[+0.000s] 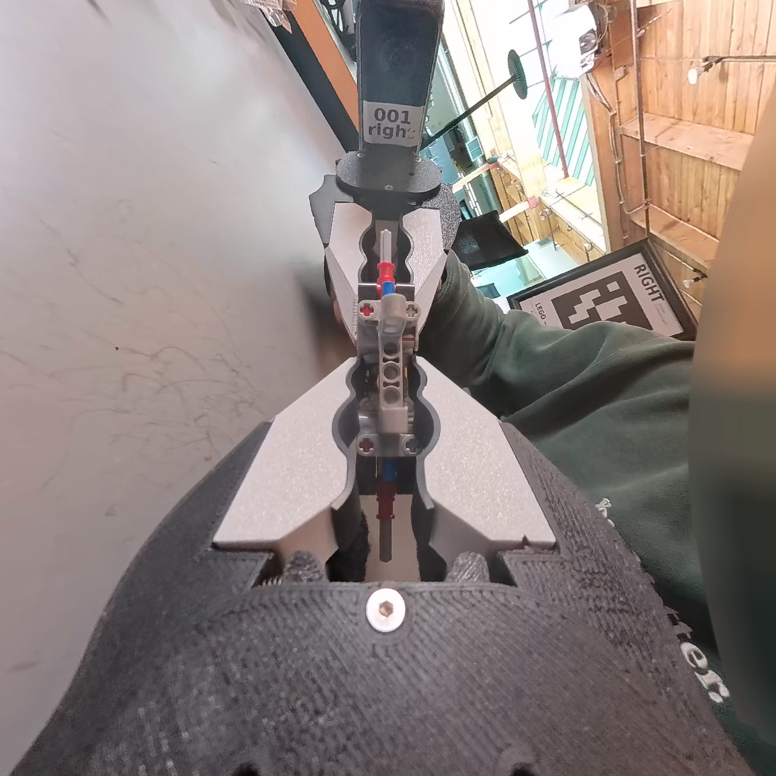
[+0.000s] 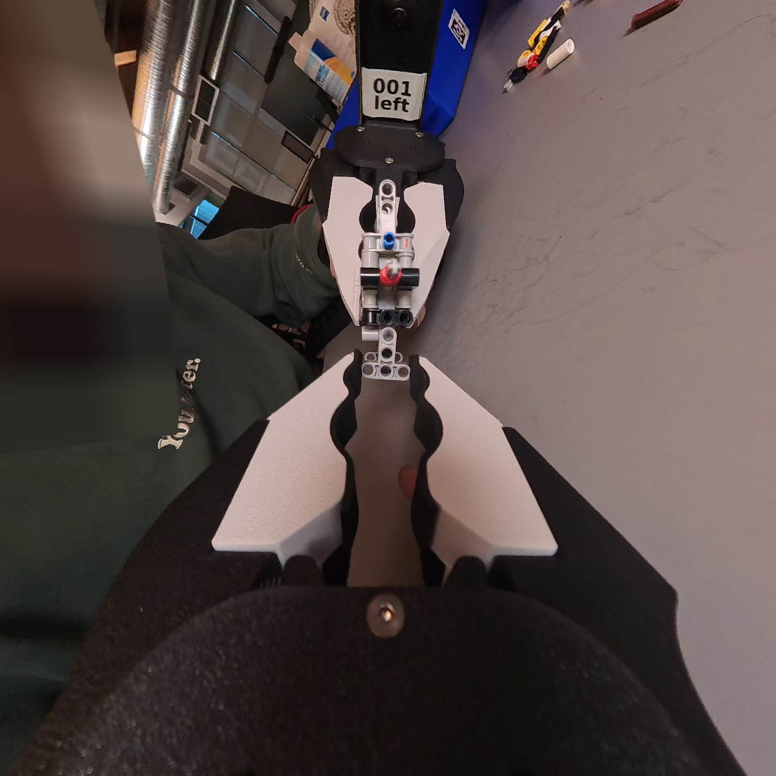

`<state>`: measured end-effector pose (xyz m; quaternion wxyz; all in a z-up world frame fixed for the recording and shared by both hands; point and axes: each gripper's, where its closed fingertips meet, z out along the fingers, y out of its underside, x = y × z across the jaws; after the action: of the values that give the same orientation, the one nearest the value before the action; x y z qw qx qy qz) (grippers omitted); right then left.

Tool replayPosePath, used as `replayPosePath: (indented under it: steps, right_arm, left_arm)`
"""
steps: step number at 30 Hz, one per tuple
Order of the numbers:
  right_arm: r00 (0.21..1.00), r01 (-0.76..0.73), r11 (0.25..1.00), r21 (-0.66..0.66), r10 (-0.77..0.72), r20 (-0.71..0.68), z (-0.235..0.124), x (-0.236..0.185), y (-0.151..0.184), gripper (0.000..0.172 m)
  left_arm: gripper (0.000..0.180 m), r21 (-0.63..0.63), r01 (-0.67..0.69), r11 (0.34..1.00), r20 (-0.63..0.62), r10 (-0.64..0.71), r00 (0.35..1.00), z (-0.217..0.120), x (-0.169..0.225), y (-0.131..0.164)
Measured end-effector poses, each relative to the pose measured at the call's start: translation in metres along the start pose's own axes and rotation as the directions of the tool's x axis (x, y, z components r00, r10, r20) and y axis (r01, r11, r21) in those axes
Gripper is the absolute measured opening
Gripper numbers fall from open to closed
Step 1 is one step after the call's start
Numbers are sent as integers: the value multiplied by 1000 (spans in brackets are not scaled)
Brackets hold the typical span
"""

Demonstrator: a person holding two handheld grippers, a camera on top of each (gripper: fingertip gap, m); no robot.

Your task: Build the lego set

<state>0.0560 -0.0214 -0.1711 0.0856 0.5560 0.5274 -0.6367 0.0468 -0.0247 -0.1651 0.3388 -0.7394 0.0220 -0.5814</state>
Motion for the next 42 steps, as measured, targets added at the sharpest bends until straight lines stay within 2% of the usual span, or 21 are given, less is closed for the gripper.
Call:
replayPosePath:
  steps: [8, 23, 34, 37, 40, 41, 42]
  right_arm:
    - [999, -37, 999, -18, 37, 0, 0, 3, 2, 22]
    - [1000, -5, 1000, -15, 5, 28, 0, -3, 2, 22]
    - [992, 41, 999, 30, -44, 118, -3, -18, -4, 21]
    - [982, 39, 998, 39, -45, 181, -1, -27, -5, 16]
    - [979, 23, 997, 69, -37, 201, -3, -29, -10, 15]
    - [983, 15, 997, 72, -27, 182, -2, -25, -11, 8]
    - [981, 9, 997, 72, -23, 193, -2, -26, -11, 8]
  left_arm:
    - [18, -17, -32, 999, 37, 32, 999, 1, -2, 2]
    - [18, 6, -3, 1000, -12, 3, 1000, 1, 2, 0]
    - [18, 22, 95, 995, -135, -91, 987, 2, 15, -2]
    - [19, 7, 114, 993, -167, -111, 980, 3, 20, -1]
    - [19, 18, 101, 995, -166, -96, 981, 3, 22, -4]
    - [19, 21, 99, 995, -165, -94, 982, 3, 22, -4]
    - [19, 23, 105, 994, -170, -100, 980, 3, 22, -4]
